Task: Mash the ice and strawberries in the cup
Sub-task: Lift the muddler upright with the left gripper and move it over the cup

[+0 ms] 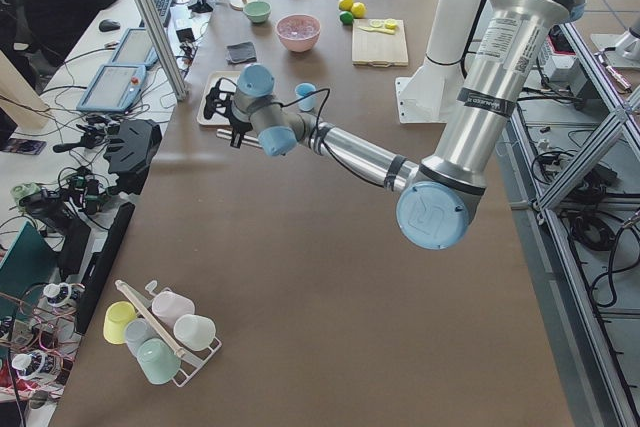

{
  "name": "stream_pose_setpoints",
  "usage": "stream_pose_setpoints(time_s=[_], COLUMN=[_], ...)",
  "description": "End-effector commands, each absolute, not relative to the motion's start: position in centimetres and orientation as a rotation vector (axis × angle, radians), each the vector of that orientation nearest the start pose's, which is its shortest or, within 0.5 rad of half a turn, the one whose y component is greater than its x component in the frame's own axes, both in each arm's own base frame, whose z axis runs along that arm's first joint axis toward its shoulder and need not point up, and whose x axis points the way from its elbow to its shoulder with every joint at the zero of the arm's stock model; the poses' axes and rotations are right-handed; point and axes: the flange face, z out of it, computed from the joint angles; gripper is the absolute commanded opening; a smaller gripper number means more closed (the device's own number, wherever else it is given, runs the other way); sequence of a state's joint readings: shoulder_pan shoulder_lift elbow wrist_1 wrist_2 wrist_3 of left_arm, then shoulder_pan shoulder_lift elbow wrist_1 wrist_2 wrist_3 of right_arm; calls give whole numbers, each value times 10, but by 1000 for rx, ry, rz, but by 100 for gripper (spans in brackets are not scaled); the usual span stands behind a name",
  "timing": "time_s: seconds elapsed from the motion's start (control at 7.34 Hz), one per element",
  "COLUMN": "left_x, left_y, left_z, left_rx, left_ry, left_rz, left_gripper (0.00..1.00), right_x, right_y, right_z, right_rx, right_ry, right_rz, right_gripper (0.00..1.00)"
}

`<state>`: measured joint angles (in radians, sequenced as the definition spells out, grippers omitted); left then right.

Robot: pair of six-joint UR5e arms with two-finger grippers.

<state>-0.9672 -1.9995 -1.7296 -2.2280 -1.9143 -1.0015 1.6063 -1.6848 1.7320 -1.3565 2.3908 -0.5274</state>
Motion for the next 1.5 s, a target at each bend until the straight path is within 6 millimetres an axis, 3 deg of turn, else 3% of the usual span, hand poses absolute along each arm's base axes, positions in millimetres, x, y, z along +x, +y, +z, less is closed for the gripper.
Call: stream_pose_setpoints(time_s=[0.0,0.14,0.27,0.41,0.54,0.68,0.82,1.09,1.23,1.36], left_x=[358,379,376,389,422,470,489,503,495,497], left_y=[-510,-500,-499,-485,-456,-406,-384,-387,-396,-405], left_z=[176,146,137,132,140,129,128,138,115,110], left_rx=[843,916,1002,1049,1093,1130,1153,1161,1204,1209], left_ry=[1151,1152,1108,1102,1055,1039,1013,966,963,953], left_rz=[-171,-200,-259,-288,-297,-247,-255,-227,-209,-215], left_gripper=[0,0,0,0,0,0,0,0,0,0], right_x=[78,78,78,78,78,78,79,83,84,84], right_y=[-455,-453,-449,-444,-443,-444,-443,-447,-451,-454], right_z=[631,633,642,649,655,657,662,676,676,678], right_rx=[412,403,377,361,342,336,328,304,303,299], right_ry=[-735,-737,-744,-747,-755,-755,-757,-742,-728,-726], right_rz=[-539,-531,-500,-489,-462,-458,-452,-438,-439,-438], right_gripper=[99,99,99,99,99,99,99,99,99,99])
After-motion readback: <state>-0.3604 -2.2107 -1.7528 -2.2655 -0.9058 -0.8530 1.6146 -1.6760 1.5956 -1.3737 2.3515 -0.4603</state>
